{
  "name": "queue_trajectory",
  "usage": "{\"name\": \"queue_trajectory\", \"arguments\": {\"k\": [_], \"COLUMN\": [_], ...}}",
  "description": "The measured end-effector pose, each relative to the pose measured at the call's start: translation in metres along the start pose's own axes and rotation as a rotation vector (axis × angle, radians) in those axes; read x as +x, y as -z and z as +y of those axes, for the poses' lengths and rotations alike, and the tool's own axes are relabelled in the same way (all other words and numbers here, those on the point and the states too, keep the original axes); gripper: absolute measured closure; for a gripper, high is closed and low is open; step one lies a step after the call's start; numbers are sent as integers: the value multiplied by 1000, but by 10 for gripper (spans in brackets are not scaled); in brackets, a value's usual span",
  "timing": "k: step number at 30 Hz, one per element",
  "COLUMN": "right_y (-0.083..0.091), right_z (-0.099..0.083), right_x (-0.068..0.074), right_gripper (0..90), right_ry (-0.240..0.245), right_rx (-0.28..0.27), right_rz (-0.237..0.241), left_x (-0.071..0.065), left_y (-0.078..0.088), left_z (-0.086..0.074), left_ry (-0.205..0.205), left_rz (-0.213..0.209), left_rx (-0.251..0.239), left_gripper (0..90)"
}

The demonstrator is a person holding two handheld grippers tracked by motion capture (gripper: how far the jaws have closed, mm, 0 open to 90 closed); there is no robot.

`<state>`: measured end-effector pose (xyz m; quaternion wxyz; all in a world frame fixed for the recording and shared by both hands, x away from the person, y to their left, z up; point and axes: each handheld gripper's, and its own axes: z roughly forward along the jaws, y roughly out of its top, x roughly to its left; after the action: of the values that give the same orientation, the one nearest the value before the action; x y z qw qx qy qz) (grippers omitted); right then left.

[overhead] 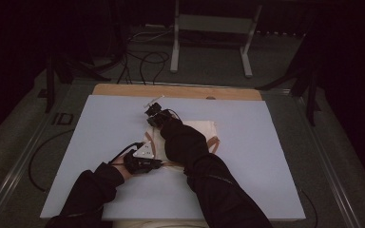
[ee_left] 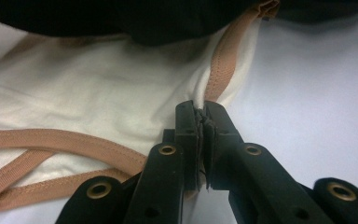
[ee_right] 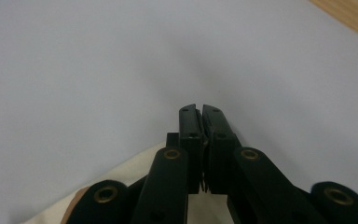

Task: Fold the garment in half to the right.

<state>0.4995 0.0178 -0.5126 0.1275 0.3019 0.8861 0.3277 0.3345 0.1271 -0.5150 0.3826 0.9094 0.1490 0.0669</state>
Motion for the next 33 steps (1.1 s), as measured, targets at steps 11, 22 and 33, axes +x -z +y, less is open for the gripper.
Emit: {"name": "queue_trajectory", "arguments": {"k": [11, 22, 33], "right_y": [20, 47, 71], "right_z": [2, 2, -3], "right_x": [-7, -16, -26], "right_gripper": [883, 883, 883], "right_ry": [-5, -24, -37], "right_rx": [-38, -75, -108], "right_rz": [7, -6, -25], "left_x": [-2, -3, -6], "left_y": [1, 6, 7], "left_z": [3, 14, 30], "left_ry": [-5, -31, -73], "left_rz": [3, 5, 0], "left_rx": [1, 5, 19], "left_gripper": [871, 874, 874]}}
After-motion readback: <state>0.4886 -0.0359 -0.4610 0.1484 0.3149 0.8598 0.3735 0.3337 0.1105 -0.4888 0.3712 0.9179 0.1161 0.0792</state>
